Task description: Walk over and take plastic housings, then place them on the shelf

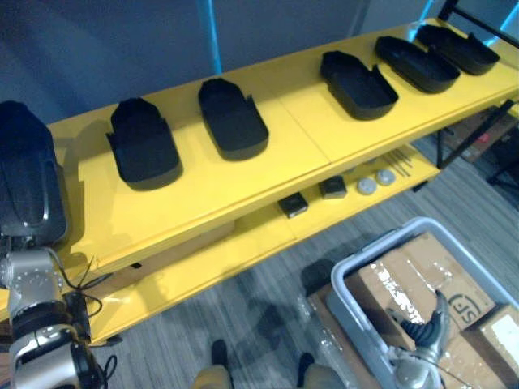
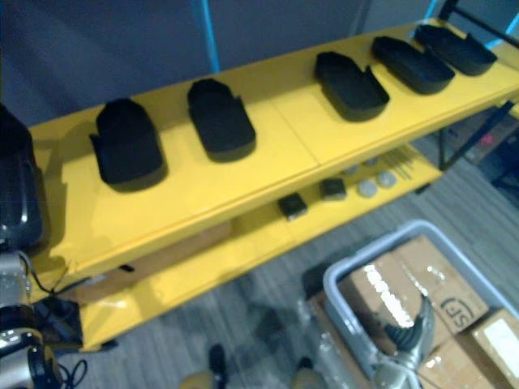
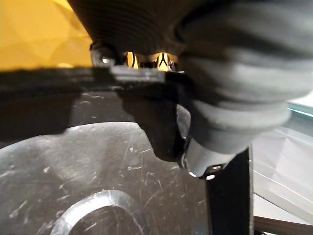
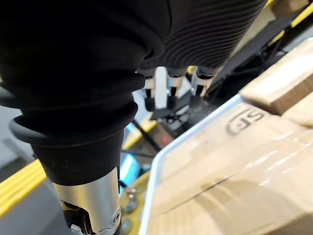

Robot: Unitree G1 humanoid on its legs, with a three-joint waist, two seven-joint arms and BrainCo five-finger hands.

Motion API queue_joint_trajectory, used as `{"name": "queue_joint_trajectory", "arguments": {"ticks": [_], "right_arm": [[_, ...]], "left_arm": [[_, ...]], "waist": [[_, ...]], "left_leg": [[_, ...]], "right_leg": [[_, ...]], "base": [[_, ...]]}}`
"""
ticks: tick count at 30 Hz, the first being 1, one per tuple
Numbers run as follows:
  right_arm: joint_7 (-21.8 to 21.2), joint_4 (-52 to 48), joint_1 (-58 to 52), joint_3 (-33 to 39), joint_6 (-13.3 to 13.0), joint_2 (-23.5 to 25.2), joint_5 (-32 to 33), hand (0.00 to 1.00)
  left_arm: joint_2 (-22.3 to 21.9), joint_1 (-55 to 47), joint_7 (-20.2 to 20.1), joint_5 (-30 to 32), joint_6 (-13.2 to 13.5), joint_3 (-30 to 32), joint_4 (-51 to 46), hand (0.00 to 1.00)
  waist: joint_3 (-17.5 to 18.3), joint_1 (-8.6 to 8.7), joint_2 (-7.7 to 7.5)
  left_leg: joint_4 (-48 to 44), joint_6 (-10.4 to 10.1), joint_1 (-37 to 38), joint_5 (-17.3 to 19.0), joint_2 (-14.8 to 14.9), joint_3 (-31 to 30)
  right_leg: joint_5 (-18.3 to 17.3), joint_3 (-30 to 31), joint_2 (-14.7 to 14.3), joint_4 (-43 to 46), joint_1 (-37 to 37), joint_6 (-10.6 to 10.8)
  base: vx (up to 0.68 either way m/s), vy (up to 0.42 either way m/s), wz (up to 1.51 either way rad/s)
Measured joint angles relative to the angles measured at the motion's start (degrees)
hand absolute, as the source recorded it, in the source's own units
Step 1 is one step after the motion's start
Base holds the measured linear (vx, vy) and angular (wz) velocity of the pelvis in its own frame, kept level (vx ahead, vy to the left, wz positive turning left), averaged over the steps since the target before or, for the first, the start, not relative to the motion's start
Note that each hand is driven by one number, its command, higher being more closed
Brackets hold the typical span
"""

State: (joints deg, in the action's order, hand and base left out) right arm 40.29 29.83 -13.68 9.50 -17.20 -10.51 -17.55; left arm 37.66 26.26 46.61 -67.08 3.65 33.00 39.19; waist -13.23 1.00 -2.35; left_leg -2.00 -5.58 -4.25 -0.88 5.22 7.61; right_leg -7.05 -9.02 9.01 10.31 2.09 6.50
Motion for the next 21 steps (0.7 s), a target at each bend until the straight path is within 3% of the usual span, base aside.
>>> {"name": "queue_joint_trajectory", "arguments": {"ticks": [7,16,20,21], "right_arm": [[1.3,-0.01,0.6,0.0,-0.43,-0.05,0.53,0.0],[1.32,0.02,0.63,-0.07,-0.49,-0.04,1.37,0.0],[1.32,0.72,0.68,-0.06,-0.87,-0.08,1.51,0.0],[1.3,1.07,0.68,-0.07,-1.19,-0.08,1.51,0.0]], "left_arm": [[5.38,5.87,2.63,-0.05,4.04,0.09,5.41,1.0],[9.66,9.55,3.73,-0.15,4.38,0.57,9.91,1.0],[11.63,9.71,2.82,-0.53,2.94,0.69,11.76,1.0],[11.84,9.74,2.4,-0.51,2.67,0.69,11.76,0.0]], "waist": [[-2.93,-0.1,-1.12],[-4.5,-0.1,-2.31],[-5.12,-0.07,-2.37],[-5.43,-0.1,-2.34]], "left_leg": [[-2.68,-0.15,-2.89,0.72,1.24,0.73],[-5.05,0.0,-3.94,2.0,1.42,0.71],[-6.51,0.14,-4.63,2.68,1.46,0.55],[-6.58,0.14,-4.75,2.67,1.45,0.39]], "right_leg": [[1.49,1.21,-1.23,-1.13,1.8,-0.21],[1.69,1.41,-1.26,-1.3,1.82,-0.18],[1.69,1.41,-1.21,-1.29,1.74,-0.17],[1.69,1.31,-1.21,-1.27,1.75,-0.17]], "base": [[-0.03,-0.008,-0.09],[0.0,0.0,0.0],[0.0,0.001,0.01],[-0.02,0.002,0.04]]}}
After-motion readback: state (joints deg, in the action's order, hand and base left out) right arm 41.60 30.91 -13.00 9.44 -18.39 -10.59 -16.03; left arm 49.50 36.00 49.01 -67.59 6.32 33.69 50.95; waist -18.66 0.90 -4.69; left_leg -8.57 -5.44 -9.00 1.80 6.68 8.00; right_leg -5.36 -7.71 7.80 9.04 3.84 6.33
